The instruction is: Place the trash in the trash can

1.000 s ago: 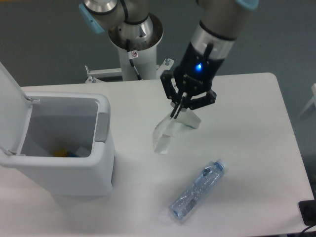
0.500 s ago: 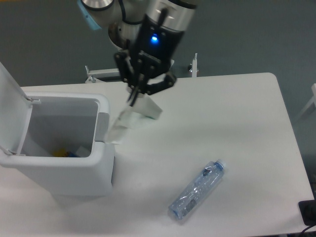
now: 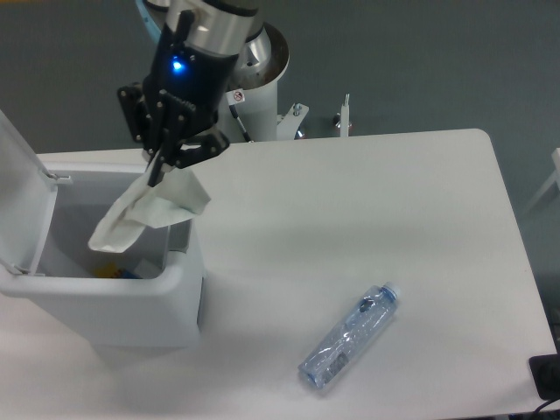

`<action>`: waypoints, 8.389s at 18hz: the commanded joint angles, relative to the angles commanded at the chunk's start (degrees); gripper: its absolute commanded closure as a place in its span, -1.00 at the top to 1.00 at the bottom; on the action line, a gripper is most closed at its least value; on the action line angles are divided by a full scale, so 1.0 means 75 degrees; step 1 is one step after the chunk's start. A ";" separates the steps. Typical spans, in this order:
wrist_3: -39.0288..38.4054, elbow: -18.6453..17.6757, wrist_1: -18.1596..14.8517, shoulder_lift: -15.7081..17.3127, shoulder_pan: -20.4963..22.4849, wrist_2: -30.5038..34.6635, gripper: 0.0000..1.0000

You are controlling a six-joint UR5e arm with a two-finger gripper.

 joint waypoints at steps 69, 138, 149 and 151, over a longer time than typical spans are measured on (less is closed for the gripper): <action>0.0903 0.1112 0.2531 -0.5391 0.0187 0.5696 1.00; 0.0948 -0.1887 0.3645 -0.0258 0.0667 -0.5144 0.15; 0.0868 -0.1911 0.3621 -0.0269 0.1193 -0.5156 1.00; 0.0798 -0.1830 0.3610 -0.0269 0.1824 -0.5156 1.00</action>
